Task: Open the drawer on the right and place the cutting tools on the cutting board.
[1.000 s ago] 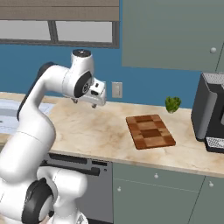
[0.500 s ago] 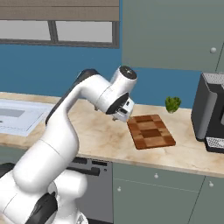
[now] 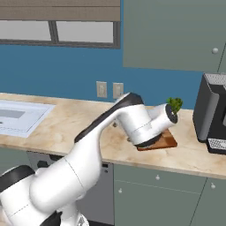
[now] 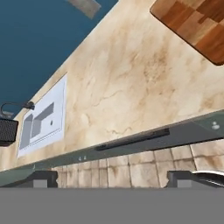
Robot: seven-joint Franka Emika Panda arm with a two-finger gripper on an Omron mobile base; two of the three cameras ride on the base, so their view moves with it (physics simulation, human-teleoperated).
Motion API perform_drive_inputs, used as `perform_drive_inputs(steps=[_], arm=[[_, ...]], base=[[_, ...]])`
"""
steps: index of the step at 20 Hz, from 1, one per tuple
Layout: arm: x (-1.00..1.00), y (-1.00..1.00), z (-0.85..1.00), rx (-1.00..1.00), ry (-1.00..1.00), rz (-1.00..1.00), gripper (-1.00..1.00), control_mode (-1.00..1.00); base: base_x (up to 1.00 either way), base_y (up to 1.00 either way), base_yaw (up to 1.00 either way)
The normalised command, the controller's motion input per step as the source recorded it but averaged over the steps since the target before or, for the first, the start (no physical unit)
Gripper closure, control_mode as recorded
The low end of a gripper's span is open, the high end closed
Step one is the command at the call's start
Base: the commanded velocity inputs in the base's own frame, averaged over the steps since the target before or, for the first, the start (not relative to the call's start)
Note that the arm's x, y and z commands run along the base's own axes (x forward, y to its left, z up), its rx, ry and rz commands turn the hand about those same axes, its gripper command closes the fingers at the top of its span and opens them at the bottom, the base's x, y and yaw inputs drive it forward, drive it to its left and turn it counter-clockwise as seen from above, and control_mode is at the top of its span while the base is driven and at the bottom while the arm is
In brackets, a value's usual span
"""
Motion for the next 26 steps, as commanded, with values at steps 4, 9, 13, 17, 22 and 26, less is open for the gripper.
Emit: perform_drive_inputs(steps=[4, 9, 13, 17, 22, 26], arm=[[-0.60, -0.32, -0.48, 0.21, -0.16, -0.05, -1.00, -1.00], [-0.62, -0.14, -0.46, 0.13, -0.22, -0.08, -1.00, -1.00], [-0.29, -0.07, -0.47, 0.04, -0.13, -0.08, -1.00, -1.00], [-0.02, -0.01, -0.46, 0.03, -0.01, -0.05, -1.00, -1.00], [0.00, -0.03, -0.38, 0.04, 0.00, -0.03, -1.00, -1.00], [0.00, -0.13, -0.33, 0.08, 0.00, 0.00, -1.00, -1.00]], base=[[0.00, 0.00, 0.00], [0.00, 0.00, 0.00], [0.00, 0.00, 0.00], [0.00, 0.00, 0.00], [0.00, 0.00, 0.00], [0.00, 0.00, 0.00]])
